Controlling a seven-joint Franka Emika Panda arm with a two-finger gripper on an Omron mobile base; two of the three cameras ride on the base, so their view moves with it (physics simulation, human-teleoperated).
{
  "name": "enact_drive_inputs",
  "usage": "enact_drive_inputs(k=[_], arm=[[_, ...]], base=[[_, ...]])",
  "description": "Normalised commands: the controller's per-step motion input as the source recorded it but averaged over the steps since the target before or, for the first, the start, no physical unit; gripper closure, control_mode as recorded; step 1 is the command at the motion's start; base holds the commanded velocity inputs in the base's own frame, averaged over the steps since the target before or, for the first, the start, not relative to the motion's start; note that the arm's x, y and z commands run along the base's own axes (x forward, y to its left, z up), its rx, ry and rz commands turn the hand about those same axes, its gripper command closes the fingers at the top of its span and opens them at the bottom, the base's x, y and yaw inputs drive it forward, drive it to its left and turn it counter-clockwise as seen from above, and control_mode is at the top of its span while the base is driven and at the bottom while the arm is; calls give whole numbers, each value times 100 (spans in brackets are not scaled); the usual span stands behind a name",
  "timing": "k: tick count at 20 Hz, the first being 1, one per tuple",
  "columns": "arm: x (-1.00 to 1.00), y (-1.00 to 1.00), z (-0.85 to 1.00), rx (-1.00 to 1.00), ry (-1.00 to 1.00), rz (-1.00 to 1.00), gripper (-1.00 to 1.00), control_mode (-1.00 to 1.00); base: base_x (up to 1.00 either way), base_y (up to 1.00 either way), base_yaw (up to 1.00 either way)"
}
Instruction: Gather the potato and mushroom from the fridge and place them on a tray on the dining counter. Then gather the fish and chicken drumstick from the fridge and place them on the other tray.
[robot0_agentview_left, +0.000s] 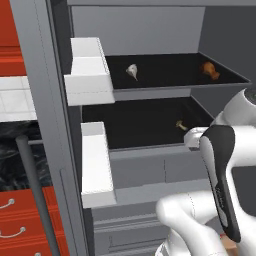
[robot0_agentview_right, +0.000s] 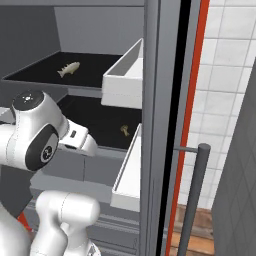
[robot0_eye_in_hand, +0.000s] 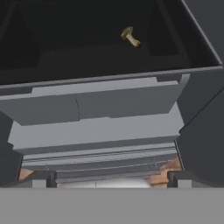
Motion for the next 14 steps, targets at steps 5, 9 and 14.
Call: enact_drive_inputs(k=[5, 9, 14], arm=[[54, -12, 0, 0, 5, -4, -100, -100], [30, -13, 0, 0, 6, -2, -100, -100], [2, -7, -14, -3, 6, 0, -100, -100]], base=[[0, 0, 0], [0, 0, 0], [0, 0, 0]])
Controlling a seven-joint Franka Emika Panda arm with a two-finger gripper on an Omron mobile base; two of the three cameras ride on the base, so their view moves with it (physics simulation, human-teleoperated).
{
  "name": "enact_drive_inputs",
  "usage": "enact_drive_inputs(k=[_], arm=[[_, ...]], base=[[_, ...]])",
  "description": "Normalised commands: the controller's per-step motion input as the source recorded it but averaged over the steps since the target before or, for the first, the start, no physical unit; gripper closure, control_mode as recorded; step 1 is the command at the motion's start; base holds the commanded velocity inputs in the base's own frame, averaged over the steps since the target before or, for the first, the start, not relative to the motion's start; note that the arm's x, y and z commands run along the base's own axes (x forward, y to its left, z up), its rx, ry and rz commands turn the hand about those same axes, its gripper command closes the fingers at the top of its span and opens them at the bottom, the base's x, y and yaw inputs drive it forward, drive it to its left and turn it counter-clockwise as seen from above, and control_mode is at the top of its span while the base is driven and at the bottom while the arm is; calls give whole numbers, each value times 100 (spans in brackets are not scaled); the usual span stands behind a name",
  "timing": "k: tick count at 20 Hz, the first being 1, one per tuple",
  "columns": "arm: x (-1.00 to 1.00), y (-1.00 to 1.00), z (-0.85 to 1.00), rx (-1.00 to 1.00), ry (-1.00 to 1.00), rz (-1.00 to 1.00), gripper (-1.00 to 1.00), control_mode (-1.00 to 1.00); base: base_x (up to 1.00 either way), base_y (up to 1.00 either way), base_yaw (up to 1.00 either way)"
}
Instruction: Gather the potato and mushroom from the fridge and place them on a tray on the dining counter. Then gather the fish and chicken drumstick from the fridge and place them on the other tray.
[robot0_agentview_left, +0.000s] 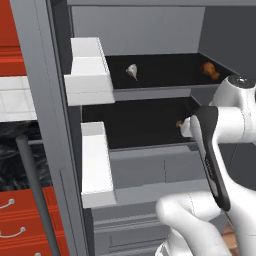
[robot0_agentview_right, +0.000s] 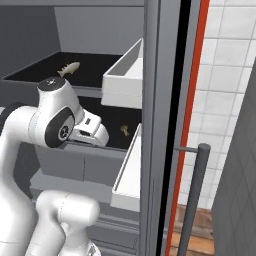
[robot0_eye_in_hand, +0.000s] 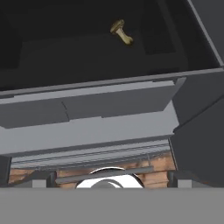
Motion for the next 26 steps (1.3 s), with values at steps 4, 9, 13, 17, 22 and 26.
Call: enact_drive_inputs(k=[4, 9, 13, 17, 22, 26], arm=[[31, -33, -26, -4, 7, 0, -100, -100], [39, -34, -20, -3, 6, 0, -100, -100], [44, -19, -17, -2, 3, 0, -100, -100], [38, -1, -20, -3, 0, 0, -100, -100], [30, 0, -21, -3, 0, 0, -100, -100], [31, -2, -24, -2, 0, 2, -100, -100]], base=[[0, 0, 0], [0, 0, 0], [0, 0, 0], [0, 0, 0], [0, 0, 0], [0, 0, 0]])
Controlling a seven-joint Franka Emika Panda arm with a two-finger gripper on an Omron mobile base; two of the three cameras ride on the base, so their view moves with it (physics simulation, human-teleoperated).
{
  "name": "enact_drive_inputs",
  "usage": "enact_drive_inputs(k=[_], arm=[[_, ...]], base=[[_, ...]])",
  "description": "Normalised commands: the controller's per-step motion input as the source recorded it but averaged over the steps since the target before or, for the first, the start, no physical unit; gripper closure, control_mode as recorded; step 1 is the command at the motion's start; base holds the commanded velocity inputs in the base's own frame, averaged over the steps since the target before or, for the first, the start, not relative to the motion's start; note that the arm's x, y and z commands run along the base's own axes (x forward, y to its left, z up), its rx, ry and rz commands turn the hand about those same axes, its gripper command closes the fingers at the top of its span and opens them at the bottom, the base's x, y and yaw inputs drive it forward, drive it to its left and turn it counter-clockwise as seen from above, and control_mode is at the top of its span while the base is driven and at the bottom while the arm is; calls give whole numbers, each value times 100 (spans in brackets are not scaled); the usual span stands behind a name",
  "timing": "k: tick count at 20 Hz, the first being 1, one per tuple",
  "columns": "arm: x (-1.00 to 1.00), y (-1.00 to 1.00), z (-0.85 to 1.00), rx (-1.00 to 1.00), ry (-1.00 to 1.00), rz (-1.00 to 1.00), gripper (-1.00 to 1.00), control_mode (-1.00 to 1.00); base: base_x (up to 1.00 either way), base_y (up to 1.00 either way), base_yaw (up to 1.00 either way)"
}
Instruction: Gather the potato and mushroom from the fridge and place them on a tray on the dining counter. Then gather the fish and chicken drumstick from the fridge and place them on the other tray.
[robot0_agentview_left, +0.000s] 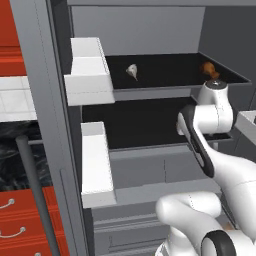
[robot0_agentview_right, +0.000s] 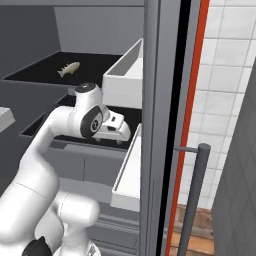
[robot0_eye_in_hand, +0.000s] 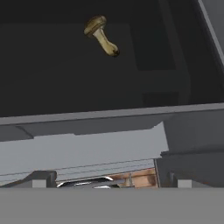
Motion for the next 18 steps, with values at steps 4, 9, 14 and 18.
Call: enact_drive_inputs(k=[4, 9, 14, 18], arm=[[39, 0, -20, -2, 0, 2, -100, -100], [33, -4, -9, -2, 0, 1, -100, -100], [15, -11, -4, -5, -2, 0, -100, -100], [22, -7, -9, -3, -2, 0, -100, -100]], base=[[0, 0, 0], [0, 0, 0], [0, 0, 0], [0, 0, 0]])
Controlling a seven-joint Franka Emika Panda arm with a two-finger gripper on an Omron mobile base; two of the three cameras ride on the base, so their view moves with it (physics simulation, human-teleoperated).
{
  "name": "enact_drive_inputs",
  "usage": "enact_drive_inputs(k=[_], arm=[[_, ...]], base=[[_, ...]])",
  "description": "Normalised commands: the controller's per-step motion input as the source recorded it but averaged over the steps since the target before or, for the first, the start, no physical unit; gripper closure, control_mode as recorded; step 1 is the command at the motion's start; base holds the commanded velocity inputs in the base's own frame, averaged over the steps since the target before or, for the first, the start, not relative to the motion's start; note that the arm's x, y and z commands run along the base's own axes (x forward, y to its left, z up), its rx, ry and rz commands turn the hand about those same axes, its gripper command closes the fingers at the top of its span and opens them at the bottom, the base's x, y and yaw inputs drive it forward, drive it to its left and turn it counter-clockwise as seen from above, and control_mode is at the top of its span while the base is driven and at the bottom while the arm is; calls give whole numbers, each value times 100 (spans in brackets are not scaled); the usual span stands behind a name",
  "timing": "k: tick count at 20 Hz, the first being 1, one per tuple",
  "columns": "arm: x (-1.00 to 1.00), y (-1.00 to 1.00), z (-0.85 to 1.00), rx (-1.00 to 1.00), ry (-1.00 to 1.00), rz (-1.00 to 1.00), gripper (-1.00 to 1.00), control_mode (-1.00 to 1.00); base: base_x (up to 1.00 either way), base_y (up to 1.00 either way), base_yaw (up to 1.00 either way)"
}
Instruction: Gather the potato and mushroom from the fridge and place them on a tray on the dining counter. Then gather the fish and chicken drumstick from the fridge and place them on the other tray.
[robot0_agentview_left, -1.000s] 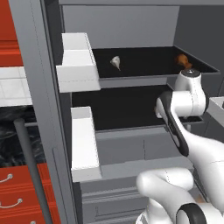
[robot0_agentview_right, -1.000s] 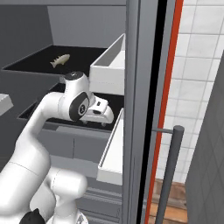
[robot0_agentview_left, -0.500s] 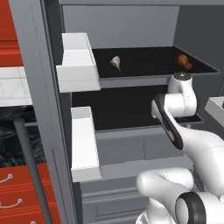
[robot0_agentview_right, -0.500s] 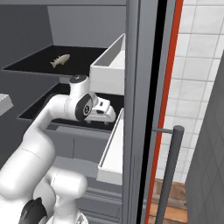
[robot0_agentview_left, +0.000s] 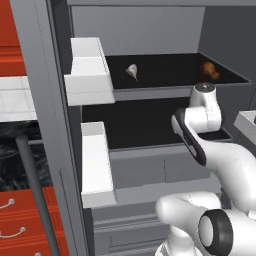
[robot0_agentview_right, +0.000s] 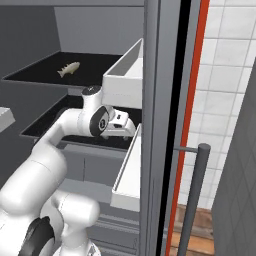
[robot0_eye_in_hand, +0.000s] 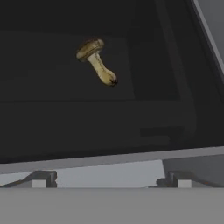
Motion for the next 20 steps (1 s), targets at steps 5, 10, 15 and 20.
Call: enact_drive_inputs(k=[5, 10, 15, 20], arm=[[34, -2, -14, 0, 0, 2, -100, -100], [37, -4, -17, -2, 0, 2, -100, -100], [28, -16, -18, -5, 0, 1, -100, -100], [29, -15, -14, -4, 0, 0, -100, -100]], base=[[0, 0, 0], [0, 0, 0], [0, 0, 0], [0, 0, 0]])
